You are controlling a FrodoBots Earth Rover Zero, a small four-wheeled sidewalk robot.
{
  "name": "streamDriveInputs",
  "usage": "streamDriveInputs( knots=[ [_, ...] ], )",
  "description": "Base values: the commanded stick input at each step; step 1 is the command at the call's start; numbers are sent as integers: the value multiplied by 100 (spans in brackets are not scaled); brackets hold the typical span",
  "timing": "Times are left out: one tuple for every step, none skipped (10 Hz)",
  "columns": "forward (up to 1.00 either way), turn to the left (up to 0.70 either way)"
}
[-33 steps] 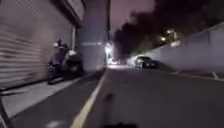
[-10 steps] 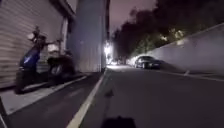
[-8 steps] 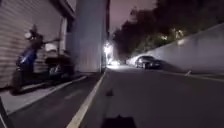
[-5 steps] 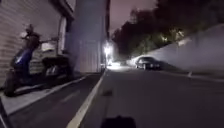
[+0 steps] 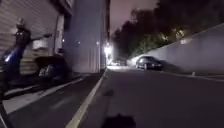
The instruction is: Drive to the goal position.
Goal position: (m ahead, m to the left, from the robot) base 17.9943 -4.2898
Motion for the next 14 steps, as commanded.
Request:
streamDriveInputs(
  knots=[
    [70, 0],
    [70, 0],
    [70, 0],
    [70, 0],
    [70, 0],
    [70, 0],
    [70, 0],
    [70, 0],
    [70, 0],
    [70, 0],
    [70, 0],
    [70, 0],
    [70, 0],
    [70, 0]
  ],
)
